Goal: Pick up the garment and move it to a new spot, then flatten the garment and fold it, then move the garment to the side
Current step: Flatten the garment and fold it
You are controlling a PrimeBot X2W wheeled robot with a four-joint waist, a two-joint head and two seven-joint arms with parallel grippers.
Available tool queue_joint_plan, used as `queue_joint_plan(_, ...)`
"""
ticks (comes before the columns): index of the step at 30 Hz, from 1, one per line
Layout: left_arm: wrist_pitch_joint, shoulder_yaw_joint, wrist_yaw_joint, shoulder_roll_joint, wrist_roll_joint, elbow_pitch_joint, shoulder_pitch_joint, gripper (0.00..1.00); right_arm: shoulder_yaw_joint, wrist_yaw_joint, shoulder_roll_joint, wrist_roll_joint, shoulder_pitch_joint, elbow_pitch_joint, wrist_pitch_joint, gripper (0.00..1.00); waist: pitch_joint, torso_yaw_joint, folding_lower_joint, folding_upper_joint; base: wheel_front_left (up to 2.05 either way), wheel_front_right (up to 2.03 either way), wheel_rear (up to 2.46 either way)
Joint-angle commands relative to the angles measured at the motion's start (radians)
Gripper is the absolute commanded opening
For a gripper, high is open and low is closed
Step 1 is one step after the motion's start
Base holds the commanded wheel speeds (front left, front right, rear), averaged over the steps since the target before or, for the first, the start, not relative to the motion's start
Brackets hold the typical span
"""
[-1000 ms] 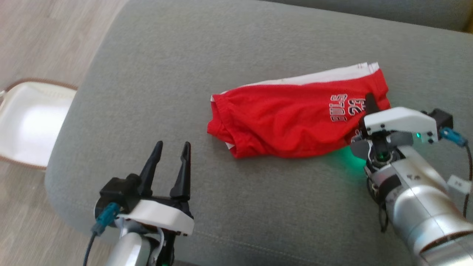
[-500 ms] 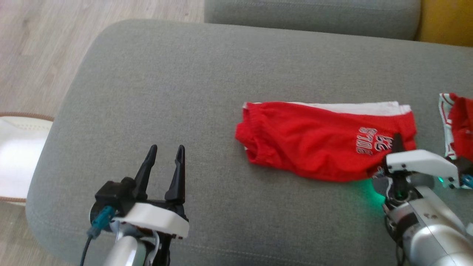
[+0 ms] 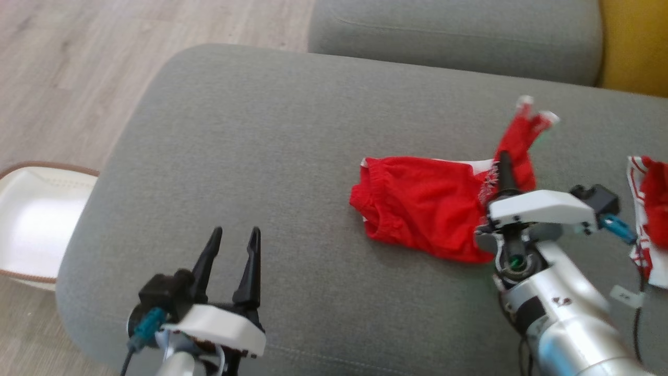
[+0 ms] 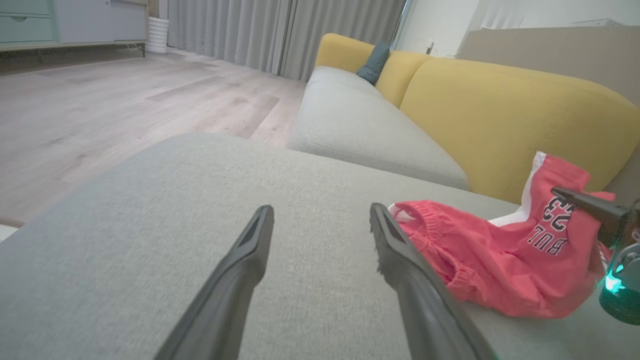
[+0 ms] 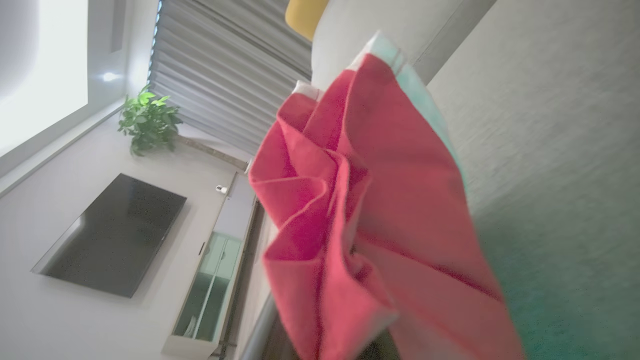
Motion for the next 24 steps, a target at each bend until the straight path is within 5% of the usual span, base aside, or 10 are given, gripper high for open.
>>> queue_joint_plan(1, -0.012, 0.030, 0.000, 0.002, 0.002, -0.028, -0.027, 1.00, 0.022, -0.001, 0.010, -0.009, -0.003, -0.034, -0.004, 0.00, -0.009, 0.013, 0.0000, 0.0000, 0.00, 0.00, 0.00)
queue_joint_plan(19, -0.012, 0.027, -0.006, 0.002, 0.006, -0.003, 0.005, 1.00, 0.352, -0.001, 0.026, 0.137, 0.064, -0.132, -0.006, 0.01, -0.038, 0.113, 0.0000, 0.0000, 0.00, 0.00, 0.00)
queue_joint_plan(20, -0.012, 0.025, -0.006, 0.002, 0.004, -0.001, 0.008, 1.00, 0.370, -0.001, 0.026, 0.147, 0.060, -0.128, -0.008, 0.24, -0.038, 0.112, 0.0000, 0.0000, 0.00, 0.00, 0.00)
queue_joint_plan(22, -0.012, 0.019, -0.010, 0.002, 0.006, 0.001, 0.008, 1.00, 0.402, -0.001, 0.026, 0.166, 0.049, -0.119, -0.010, 1.00, -0.034, 0.109, 0.0000, 0.0000, 0.00, 0.00, 0.00)
queue_joint_plan(24, -0.012, 0.017, -0.010, 0.002, 0.005, 0.001, 0.005, 1.00, 0.425, -0.001, 0.026, 0.176, 0.035, -0.110, -0.010, 1.00, -0.029, 0.106, 0.0000, 0.0000, 0.00, 0.00, 0.00)
